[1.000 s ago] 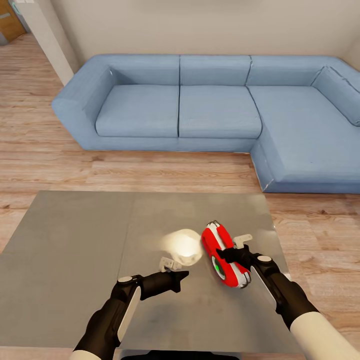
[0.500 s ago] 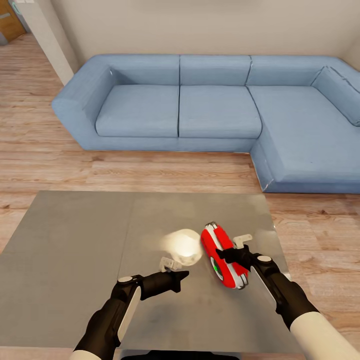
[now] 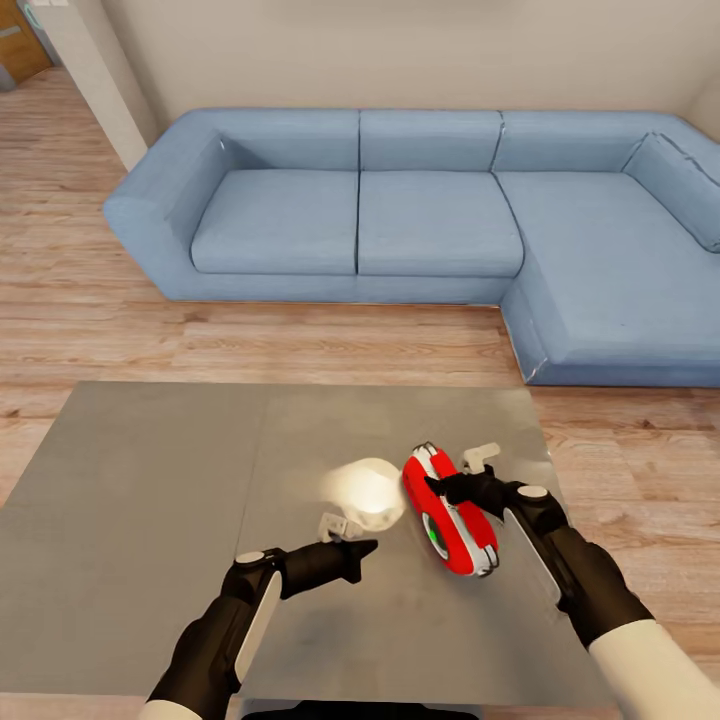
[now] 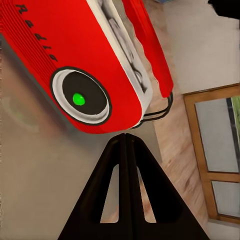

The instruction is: Turn on the radio receiver that's on the table in the living room.

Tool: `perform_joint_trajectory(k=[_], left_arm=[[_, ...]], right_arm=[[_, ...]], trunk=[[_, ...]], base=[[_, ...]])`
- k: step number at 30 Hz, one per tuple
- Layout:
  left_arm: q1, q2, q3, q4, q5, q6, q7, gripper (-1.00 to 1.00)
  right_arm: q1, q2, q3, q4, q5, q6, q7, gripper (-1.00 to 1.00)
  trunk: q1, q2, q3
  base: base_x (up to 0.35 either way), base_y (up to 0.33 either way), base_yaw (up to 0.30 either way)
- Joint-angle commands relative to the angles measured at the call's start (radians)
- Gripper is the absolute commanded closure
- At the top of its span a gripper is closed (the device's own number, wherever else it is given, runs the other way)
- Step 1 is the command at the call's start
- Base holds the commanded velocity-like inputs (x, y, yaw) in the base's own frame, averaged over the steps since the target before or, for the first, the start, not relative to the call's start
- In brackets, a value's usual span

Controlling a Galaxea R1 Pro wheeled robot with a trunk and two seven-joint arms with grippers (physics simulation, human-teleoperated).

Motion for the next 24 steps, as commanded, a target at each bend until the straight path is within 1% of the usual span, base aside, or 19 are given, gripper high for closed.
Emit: perform_joint_trajectory(k=[1,4,5,8,13,21,24], left_arm=[[0.0,0.001,0.0,-0.005,0.0,0.001,0.0,1.0],[0.0,0.001,0.0,-0.01,0.0,0.001,0.0,1.0],[0.0,0.001,0.0,-0.01,0.0,0.001,0.0,1.0],[0.0,0.002,0.0,-0.022,-0.001,0.002,0.001,1.0],[0.0,0.003,0.0,-0.031,-0.001,0.004,0.001,1.0],[0.0,0.003,0.0,-0.033,-0.004,0.005,0.002,1.0],[0.0,0.004,0.0,-0.033,-0.004,0.003,0.003,1.0]], right_arm=[[0.0,-0.011,0.0,-0.065,0.0,0.073,0.001,-1.0],[0.0,-0.024,0.0,-0.126,0.0,0.144,0.003,-1.0],[0.0,-0.026,0.0,-0.133,-0.001,0.152,0.003,-1.0],[0.0,-0.044,0.0,-0.156,-0.005,0.177,0.004,-1.0],[0.0,-0.052,-0.001,-0.16,-0.009,0.183,0.004,-1.0],[0.0,-0.053,-0.002,-0.156,-0.013,0.18,0.007,-1.0],[0.0,-0.053,-0.002,-0.154,-0.01,0.177,0.007,-1.0]], trunk=[[0.0,0.0,0.0],[0.0,0.0,0.0],[0.0,0.0,0.0],[0.0,0.0,0.0],[0.0,0.0,0.0],[0.0,0.0,0.0],[0.0,0.0,0.0]], base=[[0.0,0.0,0.0],[0.0,0.0,0.0],[0.0,0.0,0.0],[0.0,0.0,0.0],[-0.074,0.0,0.0],[-0.29,0.0,0.0],[-0.122,0.0,0.0]])
